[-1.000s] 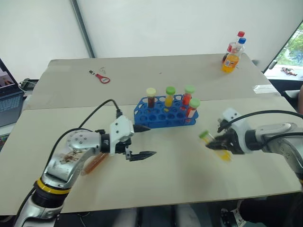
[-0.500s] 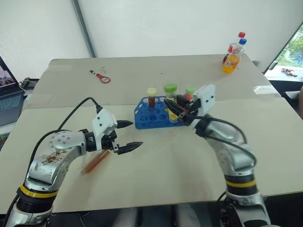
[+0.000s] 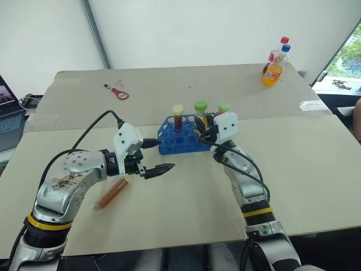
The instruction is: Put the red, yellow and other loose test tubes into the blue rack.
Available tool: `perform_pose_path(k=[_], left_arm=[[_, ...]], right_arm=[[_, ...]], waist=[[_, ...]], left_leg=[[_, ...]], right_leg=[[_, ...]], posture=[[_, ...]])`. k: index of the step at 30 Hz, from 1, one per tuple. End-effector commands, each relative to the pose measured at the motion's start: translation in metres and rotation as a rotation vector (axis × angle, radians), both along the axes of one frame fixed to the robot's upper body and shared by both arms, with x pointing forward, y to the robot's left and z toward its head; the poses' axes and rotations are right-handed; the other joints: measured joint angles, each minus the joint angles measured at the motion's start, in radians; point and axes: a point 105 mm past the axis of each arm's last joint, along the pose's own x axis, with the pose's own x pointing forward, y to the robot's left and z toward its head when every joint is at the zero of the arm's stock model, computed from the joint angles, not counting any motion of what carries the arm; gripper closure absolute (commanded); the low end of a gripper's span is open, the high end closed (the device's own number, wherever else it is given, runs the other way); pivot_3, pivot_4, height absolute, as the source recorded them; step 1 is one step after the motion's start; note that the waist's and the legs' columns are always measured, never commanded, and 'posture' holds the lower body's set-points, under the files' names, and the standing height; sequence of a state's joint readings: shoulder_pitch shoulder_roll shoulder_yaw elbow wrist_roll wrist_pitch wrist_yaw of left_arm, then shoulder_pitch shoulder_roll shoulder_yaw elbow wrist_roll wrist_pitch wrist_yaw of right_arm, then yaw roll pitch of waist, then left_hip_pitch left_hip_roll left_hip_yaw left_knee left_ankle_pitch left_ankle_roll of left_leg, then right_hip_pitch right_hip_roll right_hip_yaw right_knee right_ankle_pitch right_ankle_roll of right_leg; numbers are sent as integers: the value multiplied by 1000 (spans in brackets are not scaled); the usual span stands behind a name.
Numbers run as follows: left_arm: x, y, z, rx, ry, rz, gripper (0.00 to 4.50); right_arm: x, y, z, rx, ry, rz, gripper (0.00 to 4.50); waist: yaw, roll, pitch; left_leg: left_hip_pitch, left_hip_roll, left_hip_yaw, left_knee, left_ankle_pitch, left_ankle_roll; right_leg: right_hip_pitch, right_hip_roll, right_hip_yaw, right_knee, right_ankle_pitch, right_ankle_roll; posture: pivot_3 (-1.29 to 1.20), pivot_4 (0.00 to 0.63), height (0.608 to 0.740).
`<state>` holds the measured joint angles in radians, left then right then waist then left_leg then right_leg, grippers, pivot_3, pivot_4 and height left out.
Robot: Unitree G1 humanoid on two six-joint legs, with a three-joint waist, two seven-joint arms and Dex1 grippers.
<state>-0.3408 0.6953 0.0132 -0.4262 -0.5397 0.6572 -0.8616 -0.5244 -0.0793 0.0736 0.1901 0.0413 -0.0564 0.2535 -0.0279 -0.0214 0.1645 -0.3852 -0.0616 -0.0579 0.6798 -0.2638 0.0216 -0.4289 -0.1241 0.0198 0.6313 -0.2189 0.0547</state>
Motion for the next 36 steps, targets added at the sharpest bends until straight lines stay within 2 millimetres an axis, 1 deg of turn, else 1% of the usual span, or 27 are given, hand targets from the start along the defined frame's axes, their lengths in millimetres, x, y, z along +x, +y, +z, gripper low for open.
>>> perform_pose_path(k=[1, 6, 8, 16, 19, 24, 26, 27, 28, 29, 31, 33, 36], left_arm=[[-5, -8, 12, -5, -49, -34, 0], [-6, -9, 13, -6, -51, -33, 0], [-4, -9, 14, -17, -50, -24, 0], [0, -12, 16, -34, -41, -13, 0], [1, -12, 17, -36, -39, -6, 0], [4, -14, 17, -38, -44, 5, 0], [5, -14, 17, -38, -47, 15, 0], [5, -14, 17, -39, -48, 19, 0], [6, -13, 17, -37, -50, 25, 0], [8, -11, 16, -20, -43, 40, 0], [14, -3, 12, 29, -23, 90, 0], [18, 7, 9, 97, -8, 131, 0], [19, 27, 8, 221, 29, 181, 0]], right_arm=[[-2, 4, 12, 16, -67, -3, 3539], [-2, 4, 8, 22, -64, -16, 3539], [-2, 4, 6, 49, -58, -22, 3539], [-7, 17, -1, 66, -45, 0, 3539], [-6, 17, -2, 74, -42, -13, 3539], [-6, 10, -7, 141, -10, -29, 3540], [-9, 6, -10, 138, 0, -22, 2513], [-10, 4, -12, 129, 5, -22, 2251], [-11, 1, -14, 120, 9, -25, 1819], [-13, -2, -15, 109, 18, -26, 1494], [-19, -6, -19, 65, 33, -14, 823], [-28, -12, -22, 14, 46, 9, 823], [-45, -24, -21, -59, 55, 49, 823]], waist=[[-4, 0, 0], [-11, 0, 0], [-12, 0, 0], [-15, 0, 0], [-15, 0, 0], [-15, 0, 0], [-15, 0, 0], [-14, 0, 0], [-14, 0, 0], [-14, 0, 0], [-14, 0, 0], [-14, 0, 0], [-14, 0, 0]], left_leg=[[0, 0, 0, 0, 0, 0], [0, 0, 0, 0, 0, 0], [0, 0, 0, 0, 0, 0], [1, 1, 0, -1, 0, 0], [1, 1, 0, -1, 0, 0], [1, 1, 0, -1, 0, 0], [1, 1, 0, -1, 0, 0], [1, 1, 0, -1, 0, 0], [1, 1, 0, -1, 0, 0], [1, 1, 0, -1, 0, 0], [0, 1, 0, -1, -1, 1], [1, 0, 0, -1, -2, 3], [1, 1, 0, -1, -2, 4]], right_leg=[[0, 0, 0, 0, 0, 0], [0, 0, 0, 0, 0, 0], [0, 0, 0, 0, 0, 0], [0, 1, 0, 1, 0, 0], [0, 1, 0, 0, 0, 0], [0, 1, 1, 0, 0, 0], [0, 1, 1, 0, 0, 0], [0, 1, 1, 0, 0, 0], [0, 1, 1, 0, 0, 0], [0, 1, 1, 0, 0, 0], [0, 1, 1, 1, 0, 0], [0, 1, 1, 1, 0, 0], [0, 2, 1, 1, 0, 0]], posture=[[0, 150, 740], [0, 150, 740], [0, 150, 740], [0, 150, 740], [0, 150, 740], [0, 150, 740], [0, 150, 740], [0, 150, 740], [0, 150, 740], [0, 150, 740], [0, 150, 740], [0, 150, 740], [0, 150, 740]])
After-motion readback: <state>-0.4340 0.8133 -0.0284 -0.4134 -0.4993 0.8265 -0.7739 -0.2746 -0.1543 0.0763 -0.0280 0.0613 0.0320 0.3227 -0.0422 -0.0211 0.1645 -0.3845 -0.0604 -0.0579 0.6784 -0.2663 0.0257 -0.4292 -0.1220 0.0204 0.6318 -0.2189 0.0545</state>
